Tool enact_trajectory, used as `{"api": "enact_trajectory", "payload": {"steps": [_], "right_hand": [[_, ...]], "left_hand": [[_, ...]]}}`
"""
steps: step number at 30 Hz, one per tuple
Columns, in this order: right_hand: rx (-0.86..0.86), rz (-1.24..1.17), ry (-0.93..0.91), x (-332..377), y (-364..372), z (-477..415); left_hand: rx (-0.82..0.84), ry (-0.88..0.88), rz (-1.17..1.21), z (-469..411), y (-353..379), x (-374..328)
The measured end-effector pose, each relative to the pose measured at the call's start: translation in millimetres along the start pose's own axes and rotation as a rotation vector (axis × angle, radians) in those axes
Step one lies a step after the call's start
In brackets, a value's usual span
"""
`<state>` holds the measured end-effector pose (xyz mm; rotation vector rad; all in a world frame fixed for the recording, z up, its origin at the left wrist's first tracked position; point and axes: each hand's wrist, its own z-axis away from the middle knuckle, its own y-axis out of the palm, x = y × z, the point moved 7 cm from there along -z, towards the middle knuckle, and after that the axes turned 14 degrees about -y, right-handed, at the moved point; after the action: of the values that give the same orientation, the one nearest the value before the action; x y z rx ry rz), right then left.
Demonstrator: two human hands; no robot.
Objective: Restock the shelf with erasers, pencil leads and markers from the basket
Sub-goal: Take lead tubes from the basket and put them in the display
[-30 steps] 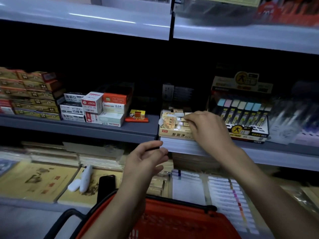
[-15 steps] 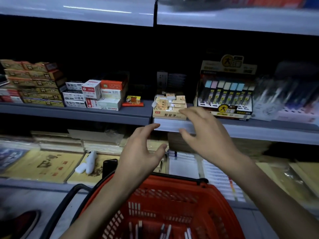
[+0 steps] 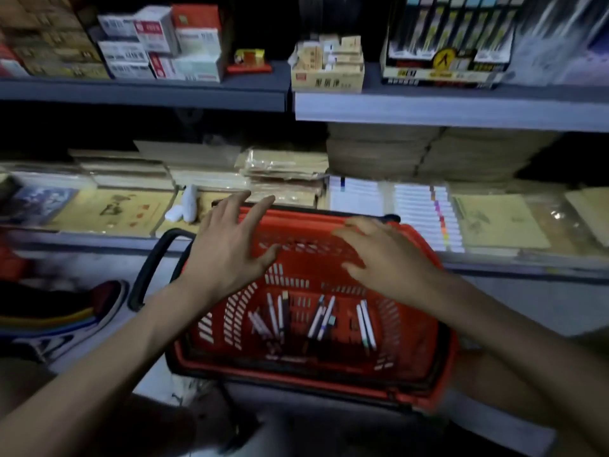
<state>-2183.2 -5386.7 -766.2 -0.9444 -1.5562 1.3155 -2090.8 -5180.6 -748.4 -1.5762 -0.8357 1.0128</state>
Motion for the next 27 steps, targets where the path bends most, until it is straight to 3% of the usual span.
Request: {"api": "enact_trajectory", "payload": {"steps": [8,12,21,24,27], "right_hand": [[0.459,0.098,0.132,-22,145,57],[0.634,0.250,0.042,-29,183,74],[0.814,0.073,0.045,-7,230,95],[0.858,-0.021,0.149,2,251,95],[0.789,-0.158,0.360,6,269,82]], "left_hand": [[0.055,-0.012,-0.294,26,68,61],[0.100,-0.039,-0.357,24,87,85],[0.088,-0.040,-0.367,50,97,92],[0.063,-0.036,-0.358,65,95,91],[0.063,-0.041,-0.359,75,95,92]]}}
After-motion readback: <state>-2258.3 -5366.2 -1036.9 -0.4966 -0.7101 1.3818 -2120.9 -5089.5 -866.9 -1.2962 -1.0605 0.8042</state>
